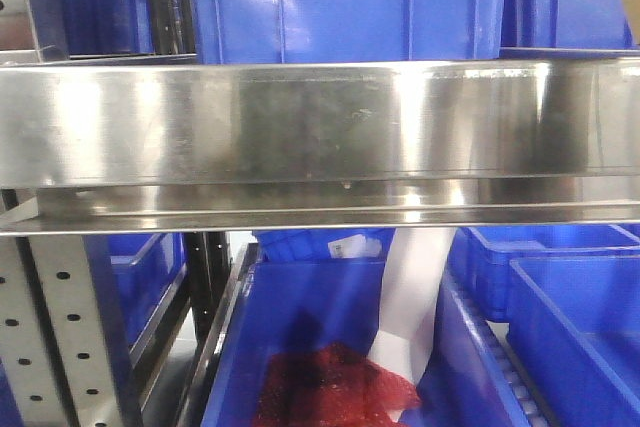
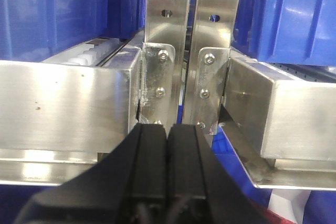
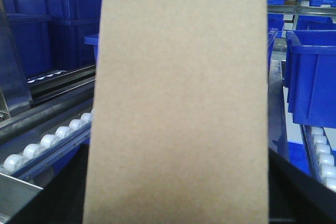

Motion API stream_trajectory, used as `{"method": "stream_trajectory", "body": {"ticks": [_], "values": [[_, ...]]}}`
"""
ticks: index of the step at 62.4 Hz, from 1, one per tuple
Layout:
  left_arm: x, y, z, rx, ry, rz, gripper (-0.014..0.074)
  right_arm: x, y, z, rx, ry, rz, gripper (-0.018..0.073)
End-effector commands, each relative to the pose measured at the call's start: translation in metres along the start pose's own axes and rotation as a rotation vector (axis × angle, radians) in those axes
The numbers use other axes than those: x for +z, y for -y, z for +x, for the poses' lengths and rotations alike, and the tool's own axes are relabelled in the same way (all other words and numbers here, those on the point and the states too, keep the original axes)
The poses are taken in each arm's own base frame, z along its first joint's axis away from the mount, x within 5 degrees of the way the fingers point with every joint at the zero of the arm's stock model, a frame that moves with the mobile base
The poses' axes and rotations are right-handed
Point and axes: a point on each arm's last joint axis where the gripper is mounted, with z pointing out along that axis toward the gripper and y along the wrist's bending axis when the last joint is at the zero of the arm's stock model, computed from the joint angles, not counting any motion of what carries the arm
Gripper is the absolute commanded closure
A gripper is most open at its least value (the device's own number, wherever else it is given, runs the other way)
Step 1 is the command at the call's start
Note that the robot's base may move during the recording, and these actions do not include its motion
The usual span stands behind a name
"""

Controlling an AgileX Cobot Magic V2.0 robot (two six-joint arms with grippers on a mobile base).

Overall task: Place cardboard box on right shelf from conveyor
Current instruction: 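Raise the box with the right gripper above the upper steel shelf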

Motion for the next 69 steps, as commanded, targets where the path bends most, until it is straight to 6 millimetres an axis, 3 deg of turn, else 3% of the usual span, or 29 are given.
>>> {"method": "stream_trajectory", "body": {"ticks": [1,21,41,58,69], "values": [[-0.002,0.000,-0.010,-0.010,0.105,0.003,0.0715,-0.003,-0.004,-0.018,-0.041,0.125,-0.038,0.0399],[-0.002,0.000,-0.010,-0.010,0.105,0.003,0.0715,0.012,-0.005,-0.032,-0.402,0.112,0.001,0.0399],[-0.002,0.000,-0.010,-0.010,0.105,0.003,0.0715,0.064,-0.010,-0.053,-0.936,-0.001,0.015,0.0399],[-0.002,0.000,-0.010,-0.010,0.105,0.003,0.0715,0.117,-0.015,-0.031,-1.410,-0.114,-0.076,0.0399],[-0.002,0.000,-0.010,-0.010,0.105,0.003,0.0715,0.150,-0.009,-0.009,-1.451,-0.178,-0.118,0.0399]]}}
